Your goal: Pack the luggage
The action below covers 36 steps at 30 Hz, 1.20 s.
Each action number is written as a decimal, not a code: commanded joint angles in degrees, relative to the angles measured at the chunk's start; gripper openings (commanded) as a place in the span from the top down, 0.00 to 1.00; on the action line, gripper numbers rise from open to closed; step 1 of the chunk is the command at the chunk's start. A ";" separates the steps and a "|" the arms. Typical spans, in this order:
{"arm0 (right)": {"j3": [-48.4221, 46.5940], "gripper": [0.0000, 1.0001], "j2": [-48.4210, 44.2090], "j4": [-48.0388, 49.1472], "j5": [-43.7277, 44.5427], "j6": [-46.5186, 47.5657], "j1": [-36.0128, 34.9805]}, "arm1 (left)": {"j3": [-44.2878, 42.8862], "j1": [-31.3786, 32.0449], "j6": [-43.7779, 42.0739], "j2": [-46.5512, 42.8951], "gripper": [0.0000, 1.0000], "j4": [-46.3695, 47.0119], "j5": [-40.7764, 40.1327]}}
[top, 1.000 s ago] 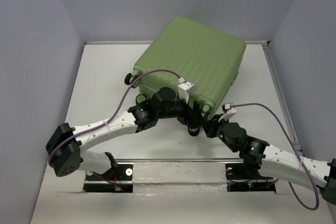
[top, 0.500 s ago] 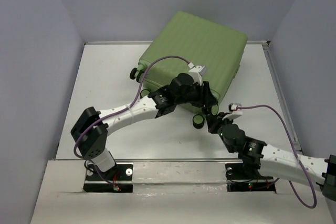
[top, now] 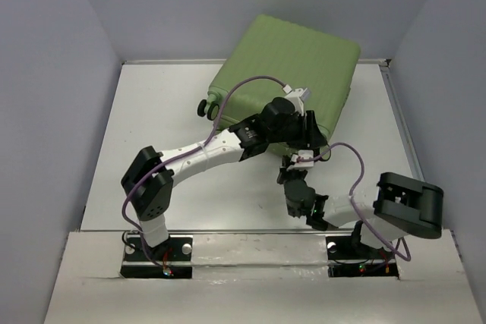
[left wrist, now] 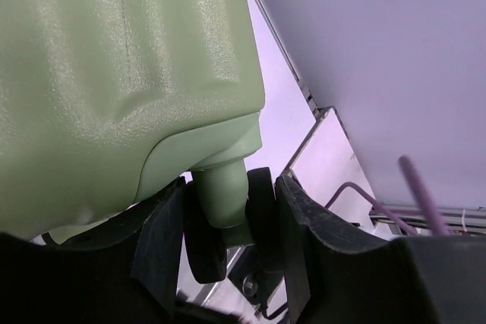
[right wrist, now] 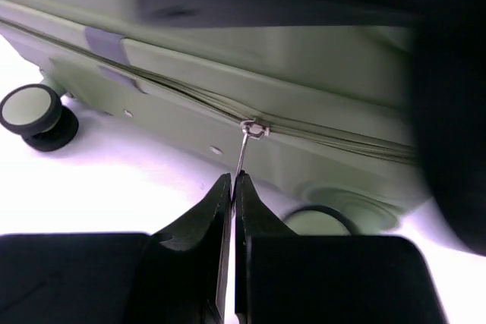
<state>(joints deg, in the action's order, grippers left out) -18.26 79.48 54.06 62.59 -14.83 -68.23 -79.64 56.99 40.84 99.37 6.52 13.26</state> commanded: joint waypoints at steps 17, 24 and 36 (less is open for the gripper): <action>-8.57 0.93 15.71 27.40 -17.60 -8.09 -4.55 | -20.46 8.14 -17.68 -11.19 0.12 -14.73 0.65; 2.43 0.92 4.82 15.56 -18.90 -17.95 -4.55 | -5.13 -11.08 -22.91 -33.78 0.01 -25.42 -12.20; -20.46 0.14 -15.84 -49.73 -36.83 -23.05 -4.55 | 22.33 -34.14 -31.61 -43.74 0.01 -26.92 -16.18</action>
<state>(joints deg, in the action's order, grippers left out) -28.47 67.20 29.06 34.98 -35.53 -72.47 -61.14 24.82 14.06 51.57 -19.27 -6.37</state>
